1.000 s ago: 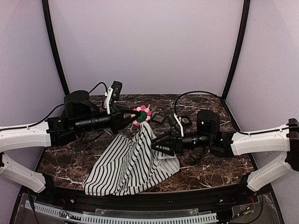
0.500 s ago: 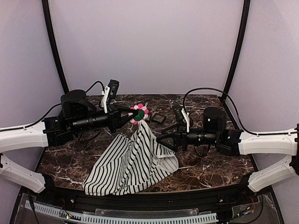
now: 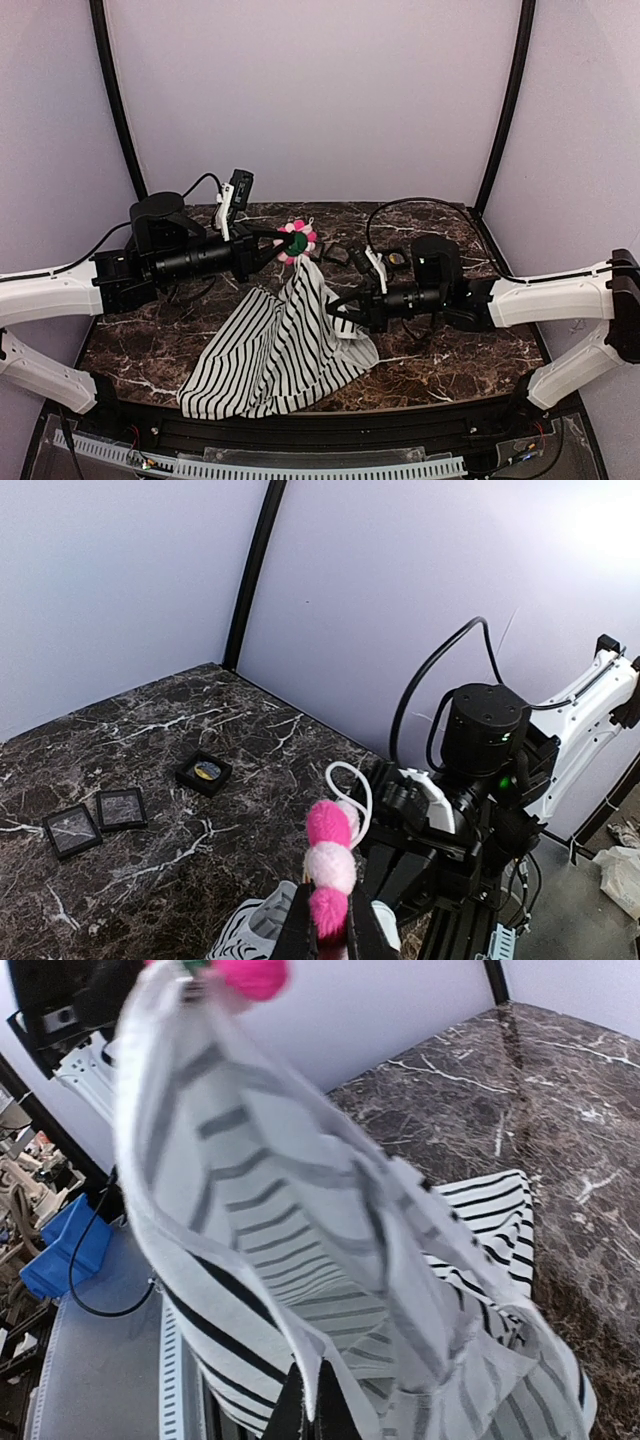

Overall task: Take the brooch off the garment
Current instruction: Pass from the left arm to the right

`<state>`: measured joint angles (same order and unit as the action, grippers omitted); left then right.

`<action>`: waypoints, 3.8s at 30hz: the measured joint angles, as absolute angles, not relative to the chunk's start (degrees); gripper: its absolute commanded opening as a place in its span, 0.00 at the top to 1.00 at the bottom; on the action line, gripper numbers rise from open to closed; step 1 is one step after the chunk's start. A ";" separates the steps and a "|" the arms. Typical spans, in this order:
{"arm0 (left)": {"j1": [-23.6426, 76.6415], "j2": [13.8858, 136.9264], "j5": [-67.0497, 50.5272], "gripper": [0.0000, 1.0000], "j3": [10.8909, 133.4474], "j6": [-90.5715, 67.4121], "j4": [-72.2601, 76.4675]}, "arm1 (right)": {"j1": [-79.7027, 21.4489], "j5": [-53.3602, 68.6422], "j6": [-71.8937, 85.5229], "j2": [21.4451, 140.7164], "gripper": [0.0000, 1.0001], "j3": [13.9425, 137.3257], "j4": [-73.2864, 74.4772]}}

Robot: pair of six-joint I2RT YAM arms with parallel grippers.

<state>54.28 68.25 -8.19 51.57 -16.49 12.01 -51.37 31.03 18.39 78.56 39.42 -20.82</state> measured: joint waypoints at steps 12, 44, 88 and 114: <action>54.28 68.38 4.95 0.99 49.28 -13.76 17.63 | -65.01 28.97 22.85 72.93 1.00 42.28 -24.27; 54.48 64.51 -0.64 0.99 40.97 -25.71 28.73 | -70.35 21.15 16.93 75.99 0.07 57.84 -14.37; 54.11 65.52 -14.92 0.99 45.50 -26.79 26.50 | -55.77 23.40 15.14 67.46 0.37 57.06 -1.61; 53.74 69.78 -23.64 0.99 46.06 -30.02 28.88 | -52.75 33.56 21.76 73.89 0.54 57.39 -14.55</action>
